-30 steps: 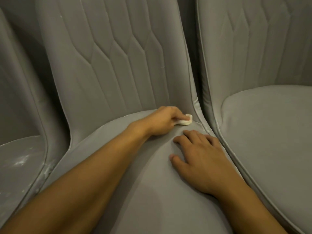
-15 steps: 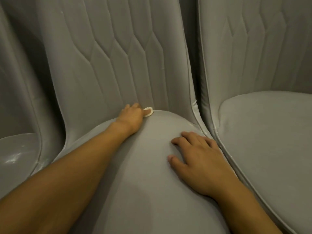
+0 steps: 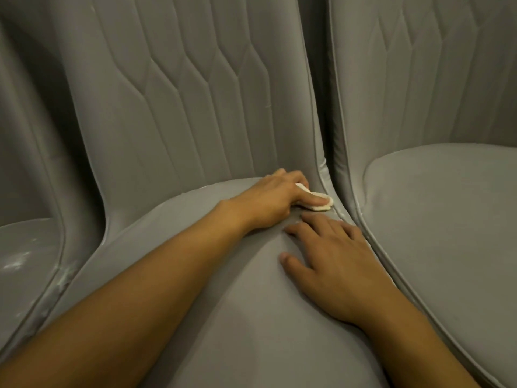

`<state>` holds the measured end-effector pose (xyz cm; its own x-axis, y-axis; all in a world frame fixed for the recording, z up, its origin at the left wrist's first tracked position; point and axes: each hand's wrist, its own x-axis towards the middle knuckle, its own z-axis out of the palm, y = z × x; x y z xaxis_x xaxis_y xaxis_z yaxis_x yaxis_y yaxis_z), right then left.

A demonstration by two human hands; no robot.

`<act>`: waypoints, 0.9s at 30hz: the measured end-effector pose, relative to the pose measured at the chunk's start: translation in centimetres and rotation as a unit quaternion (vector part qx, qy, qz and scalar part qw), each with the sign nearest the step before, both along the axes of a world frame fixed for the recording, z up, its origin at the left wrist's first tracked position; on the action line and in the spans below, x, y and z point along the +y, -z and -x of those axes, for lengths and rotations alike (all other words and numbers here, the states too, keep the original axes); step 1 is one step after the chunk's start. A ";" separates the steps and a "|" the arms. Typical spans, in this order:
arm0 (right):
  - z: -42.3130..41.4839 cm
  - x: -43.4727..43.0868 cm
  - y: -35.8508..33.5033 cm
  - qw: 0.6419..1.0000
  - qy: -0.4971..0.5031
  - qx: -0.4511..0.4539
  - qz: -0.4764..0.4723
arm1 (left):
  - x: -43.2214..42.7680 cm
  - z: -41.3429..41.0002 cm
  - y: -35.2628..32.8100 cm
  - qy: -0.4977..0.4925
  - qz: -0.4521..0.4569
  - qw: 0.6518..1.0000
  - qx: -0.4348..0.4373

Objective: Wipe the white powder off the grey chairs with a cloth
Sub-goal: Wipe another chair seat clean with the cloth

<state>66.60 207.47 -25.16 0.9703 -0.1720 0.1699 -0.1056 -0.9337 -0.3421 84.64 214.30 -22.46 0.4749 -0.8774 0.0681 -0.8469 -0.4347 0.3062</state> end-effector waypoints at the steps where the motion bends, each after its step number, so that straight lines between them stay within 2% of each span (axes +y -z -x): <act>1: 0.0 0.0 0.0 1.000 0.000 0.002 0.000 | 0.1 -0.5 -0.1 -0.019 -0.007 1.000 -0.023; 5: 0.1 -0.1 -0.1 1.000 0.000 0.010 -0.005 | 3.7 -5.3 -0.1 -0.196 -0.093 0.968 -0.129; 8: 0.0 -0.2 -0.1 1.000 0.000 0.012 -0.008 | 6.6 -7.9 0.7 -0.272 -0.132 0.948 -0.100; 11: -0.1 -0.3 -0.1 1.000 0.000 0.013 -0.005 | 6.6 -7.1 1.2 -0.269 -0.125 0.950 -0.097; 14: -0.2 -0.2 -0.3 1.000 0.003 0.011 0.002 | 6.9 -7.2 1.0 -0.258 -0.086 0.961 -0.046; 17: 0.0 0.2 -0.4 1.000 0.003 0.007 0.018 | 6.3 -5.1 1.0 -0.149 -0.018 0.988 -0.022; 19: 0.0 0.3 -0.4 1.000 0.003 0.010 0.019 | 4.8 -2.3 0.8 -0.109 -0.012 0.994 -0.008; 23: -0.1 -0.1 -0.4 1.000 0.003 0.018 0.007 | 0.6 -0.7 -0.6 -0.179 -0.034 0.983 -0.006; 27: -0.2 -0.1 -0.5 1.000 0.003 0.021 0.001 | 2.3 -4.0 -0.5 -0.273 -0.059 0.960 -0.022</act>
<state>66.83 207.35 -24.65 0.9757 -0.1768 0.1298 -0.1245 -0.9335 -0.3362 88.62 216.57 -21.98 0.8655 -0.5008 0.0132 -0.4933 -0.8473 0.1968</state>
